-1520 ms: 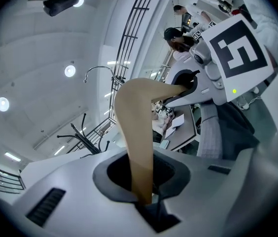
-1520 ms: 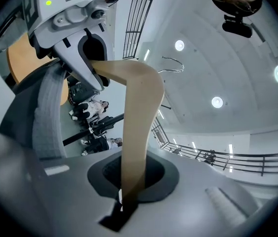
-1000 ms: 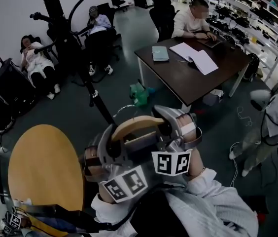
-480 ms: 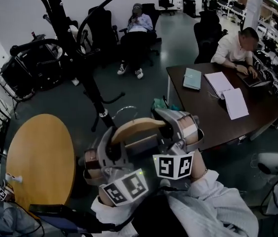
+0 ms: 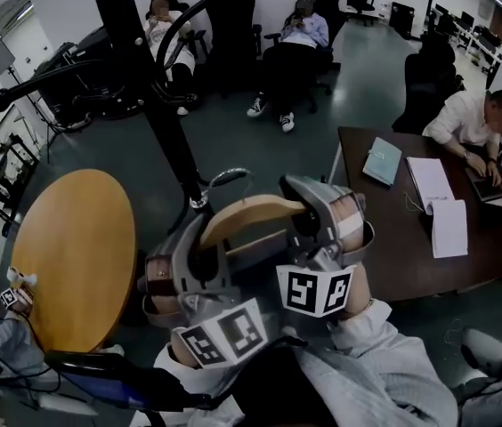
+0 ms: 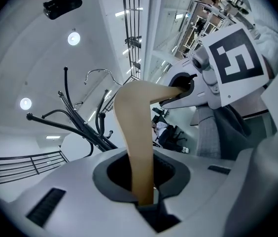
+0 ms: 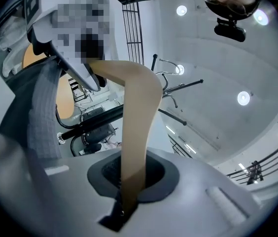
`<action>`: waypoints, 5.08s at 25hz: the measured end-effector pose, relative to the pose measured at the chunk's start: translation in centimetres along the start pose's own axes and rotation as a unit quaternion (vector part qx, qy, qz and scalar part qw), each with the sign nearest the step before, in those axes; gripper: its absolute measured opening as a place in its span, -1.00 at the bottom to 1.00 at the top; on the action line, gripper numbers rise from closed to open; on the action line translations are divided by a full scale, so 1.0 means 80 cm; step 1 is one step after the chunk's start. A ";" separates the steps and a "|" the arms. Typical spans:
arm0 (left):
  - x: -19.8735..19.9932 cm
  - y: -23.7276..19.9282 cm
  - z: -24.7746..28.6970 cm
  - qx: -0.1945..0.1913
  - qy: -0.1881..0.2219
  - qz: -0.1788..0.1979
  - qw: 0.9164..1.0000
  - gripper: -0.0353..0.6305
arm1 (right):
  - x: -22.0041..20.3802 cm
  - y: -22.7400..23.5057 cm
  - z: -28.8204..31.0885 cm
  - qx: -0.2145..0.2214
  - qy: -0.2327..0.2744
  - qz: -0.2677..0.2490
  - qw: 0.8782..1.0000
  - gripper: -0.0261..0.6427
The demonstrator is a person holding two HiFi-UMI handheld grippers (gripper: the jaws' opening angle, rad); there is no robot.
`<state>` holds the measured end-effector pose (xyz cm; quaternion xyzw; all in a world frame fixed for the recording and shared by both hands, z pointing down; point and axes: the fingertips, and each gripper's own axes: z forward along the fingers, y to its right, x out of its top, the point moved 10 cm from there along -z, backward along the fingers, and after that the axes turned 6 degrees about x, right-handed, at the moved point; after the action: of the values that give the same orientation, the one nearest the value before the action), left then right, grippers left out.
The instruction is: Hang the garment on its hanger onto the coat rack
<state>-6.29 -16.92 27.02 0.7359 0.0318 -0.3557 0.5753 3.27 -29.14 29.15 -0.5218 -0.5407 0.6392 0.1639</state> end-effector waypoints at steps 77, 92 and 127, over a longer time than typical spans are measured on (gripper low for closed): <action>-0.055 -0.034 0.091 0.031 -0.003 -0.040 0.999 -0.37 | -0.071 0.044 0.167 0.213 0.311 0.212 0.902 -0.49; 0.007 0.001 0.135 0.060 0.126 -0.299 0.944 -0.80 | -0.104 0.041 0.145 0.094 0.196 0.366 0.905 -0.92; 0.008 0.052 0.211 -0.062 0.099 -0.375 0.920 -0.88 | -0.148 0.048 0.137 0.091 0.101 0.407 0.903 -0.92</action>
<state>-12.13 -33.25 28.64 0.6645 0.3842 -0.4676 0.4383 0.17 -45.39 30.21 -0.7407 -0.2016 0.6408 -0.0101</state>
